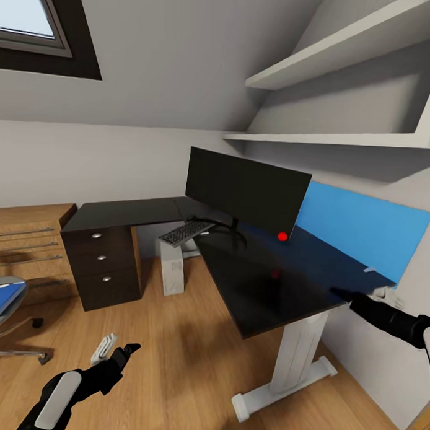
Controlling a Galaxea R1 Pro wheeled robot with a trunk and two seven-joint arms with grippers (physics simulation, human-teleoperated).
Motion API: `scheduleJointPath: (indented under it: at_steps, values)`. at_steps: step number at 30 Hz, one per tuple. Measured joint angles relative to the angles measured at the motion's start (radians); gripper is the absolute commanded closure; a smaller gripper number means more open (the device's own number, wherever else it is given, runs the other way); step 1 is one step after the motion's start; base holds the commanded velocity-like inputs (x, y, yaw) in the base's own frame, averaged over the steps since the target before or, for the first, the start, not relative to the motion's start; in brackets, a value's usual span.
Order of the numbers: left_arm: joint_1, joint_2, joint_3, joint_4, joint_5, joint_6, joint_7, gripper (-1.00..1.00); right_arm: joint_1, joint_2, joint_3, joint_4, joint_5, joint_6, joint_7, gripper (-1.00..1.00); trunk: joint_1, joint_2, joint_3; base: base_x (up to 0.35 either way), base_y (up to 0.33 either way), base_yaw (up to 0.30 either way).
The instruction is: In the bedroom, organize the workspace by keeping the computer under the desk, ensuring the monitor is on the desk, placing the keyboard on the desk next to the monitor, placing the mouse on the desk next to the keyboard, moving the folder from the swivel chair onto the desk next to the mouse, stacking the notebook on top of the folder with the pen on top of the notebook, and positioning the swivel chair next to the desk.
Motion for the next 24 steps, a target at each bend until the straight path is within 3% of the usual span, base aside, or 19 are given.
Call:
scheduleJointPath:
  at_steps: [8,14,19,24]
  values:
    - [0.0,0.0,0.002,0.016,-0.006,-0.047,-0.001,-1.0,-0.055,-0.004,-0.007,0.054,0.002,0.0,-0.021,-1.0,-0.031,0.056,0.025,0.0,0.0,0.0]
    - [0.0,0.0,0.001,0.054,-0.005,-0.104,-0.002,-1.0,-0.244,-0.012,-0.003,0.321,0.023,-0.014,-0.067,-1.0,-0.054,0.098,0.044,0.0,0.0,0.0]
    - [0.0,0.0,0.001,0.071,-0.007,-0.121,-0.002,-1.0,-0.369,-0.016,-0.001,0.524,0.096,-0.089,-0.075,-1.0,-0.073,0.133,0.06,0.0,0.0,0.0]
    - [0.0,0.001,0.001,0.094,-0.008,-0.127,-0.003,-1.0,-0.409,-0.019,-0.001,0.593,0.129,-0.162,-0.07,-1.0,-0.092,0.168,0.075,0.0,0.0,0.0]
